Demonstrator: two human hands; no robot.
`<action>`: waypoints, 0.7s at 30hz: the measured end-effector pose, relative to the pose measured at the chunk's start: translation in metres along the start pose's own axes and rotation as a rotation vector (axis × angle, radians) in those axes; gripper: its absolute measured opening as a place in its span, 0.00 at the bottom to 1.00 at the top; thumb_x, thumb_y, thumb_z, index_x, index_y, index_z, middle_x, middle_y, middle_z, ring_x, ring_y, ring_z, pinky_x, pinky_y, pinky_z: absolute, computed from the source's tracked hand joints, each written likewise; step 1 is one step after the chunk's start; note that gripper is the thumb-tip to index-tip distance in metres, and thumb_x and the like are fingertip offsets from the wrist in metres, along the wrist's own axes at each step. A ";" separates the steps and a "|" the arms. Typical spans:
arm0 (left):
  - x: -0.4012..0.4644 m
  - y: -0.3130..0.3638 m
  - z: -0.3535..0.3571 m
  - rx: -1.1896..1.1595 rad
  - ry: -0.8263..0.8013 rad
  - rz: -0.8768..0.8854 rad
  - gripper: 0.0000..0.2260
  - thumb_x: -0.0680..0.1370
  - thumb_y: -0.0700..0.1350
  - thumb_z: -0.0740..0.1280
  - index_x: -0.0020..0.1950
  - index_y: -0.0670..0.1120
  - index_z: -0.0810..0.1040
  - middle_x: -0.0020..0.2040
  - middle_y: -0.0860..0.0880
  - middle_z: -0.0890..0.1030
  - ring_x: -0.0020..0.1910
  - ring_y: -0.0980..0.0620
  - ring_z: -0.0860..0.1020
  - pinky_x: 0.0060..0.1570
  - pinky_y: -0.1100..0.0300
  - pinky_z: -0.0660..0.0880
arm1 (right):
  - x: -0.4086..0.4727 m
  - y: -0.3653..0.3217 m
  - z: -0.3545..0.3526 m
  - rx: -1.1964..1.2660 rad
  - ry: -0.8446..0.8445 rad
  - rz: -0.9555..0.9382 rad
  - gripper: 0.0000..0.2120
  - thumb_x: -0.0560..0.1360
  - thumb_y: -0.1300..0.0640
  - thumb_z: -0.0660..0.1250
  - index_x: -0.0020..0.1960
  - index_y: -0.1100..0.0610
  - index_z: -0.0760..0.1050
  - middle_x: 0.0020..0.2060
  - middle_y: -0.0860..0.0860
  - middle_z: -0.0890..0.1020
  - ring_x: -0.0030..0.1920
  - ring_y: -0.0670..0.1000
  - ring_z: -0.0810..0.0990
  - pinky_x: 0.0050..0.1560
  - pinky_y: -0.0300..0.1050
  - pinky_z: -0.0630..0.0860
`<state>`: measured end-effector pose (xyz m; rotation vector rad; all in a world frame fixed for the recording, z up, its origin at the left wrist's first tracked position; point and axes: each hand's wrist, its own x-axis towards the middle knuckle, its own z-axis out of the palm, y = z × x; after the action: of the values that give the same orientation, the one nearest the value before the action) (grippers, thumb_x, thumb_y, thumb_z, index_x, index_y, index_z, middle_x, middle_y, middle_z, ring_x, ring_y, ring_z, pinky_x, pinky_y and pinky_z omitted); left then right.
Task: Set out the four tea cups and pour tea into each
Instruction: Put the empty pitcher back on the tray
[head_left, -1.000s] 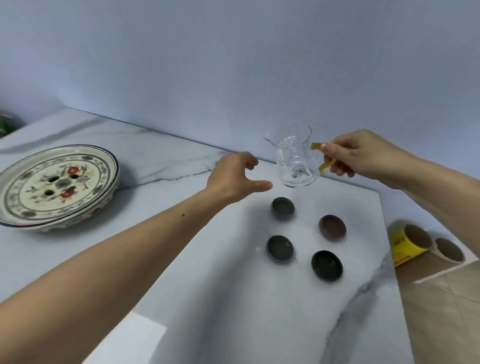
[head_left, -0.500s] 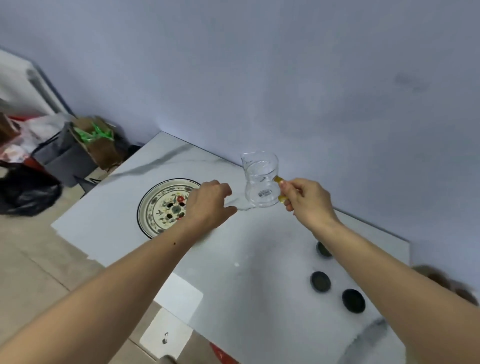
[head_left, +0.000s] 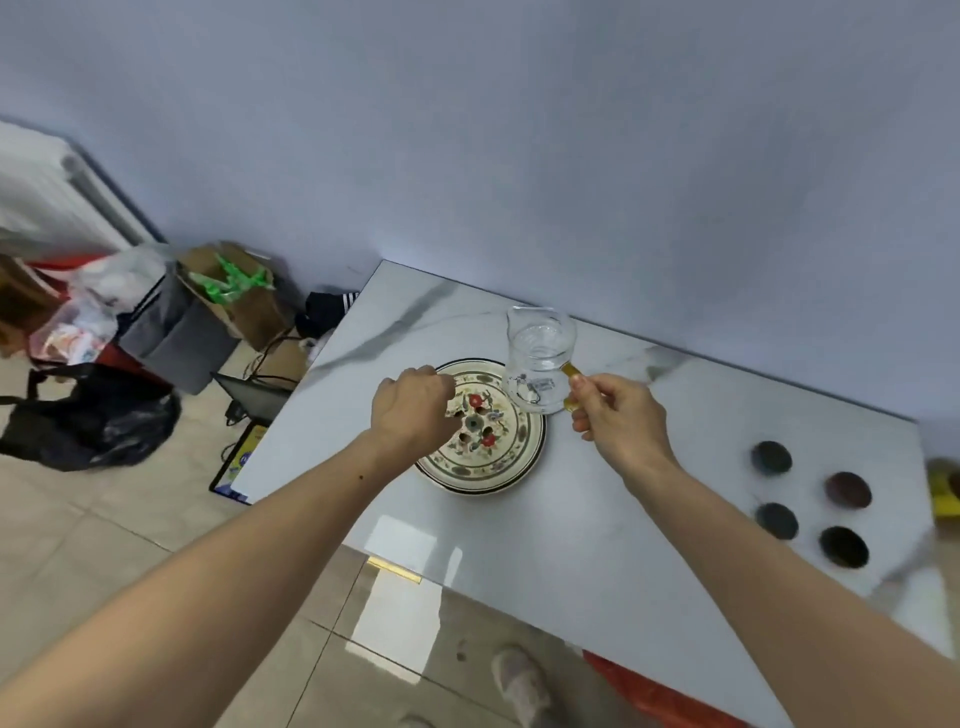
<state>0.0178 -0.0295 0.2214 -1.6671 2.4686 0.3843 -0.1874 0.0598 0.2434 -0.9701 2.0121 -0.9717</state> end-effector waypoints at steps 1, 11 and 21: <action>0.004 -0.009 0.001 0.001 -0.010 0.017 0.17 0.73 0.53 0.68 0.60 0.50 0.77 0.57 0.47 0.78 0.58 0.44 0.75 0.52 0.52 0.69 | 0.000 -0.002 0.010 0.003 0.008 0.009 0.13 0.74 0.46 0.64 0.36 0.49 0.80 0.34 0.48 0.85 0.32 0.47 0.83 0.47 0.54 0.82; 0.049 -0.065 0.011 0.055 -0.061 0.123 0.16 0.74 0.51 0.67 0.60 0.49 0.77 0.56 0.47 0.79 0.57 0.44 0.76 0.53 0.52 0.70 | 0.014 -0.005 0.075 -0.018 0.060 0.102 0.12 0.76 0.48 0.63 0.41 0.52 0.80 0.34 0.51 0.84 0.35 0.49 0.84 0.49 0.53 0.81; 0.089 -0.119 0.056 0.149 -0.135 0.337 0.12 0.74 0.50 0.64 0.56 0.48 0.77 0.53 0.47 0.79 0.56 0.44 0.76 0.52 0.52 0.70 | 0.015 0.046 0.169 0.092 0.175 0.249 0.11 0.76 0.51 0.66 0.36 0.49 0.81 0.33 0.48 0.85 0.33 0.45 0.84 0.47 0.50 0.83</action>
<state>0.0932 -0.1349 0.1293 -1.1320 2.6018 0.3259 -0.0712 0.0129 0.1197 -0.5851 2.1498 -1.0288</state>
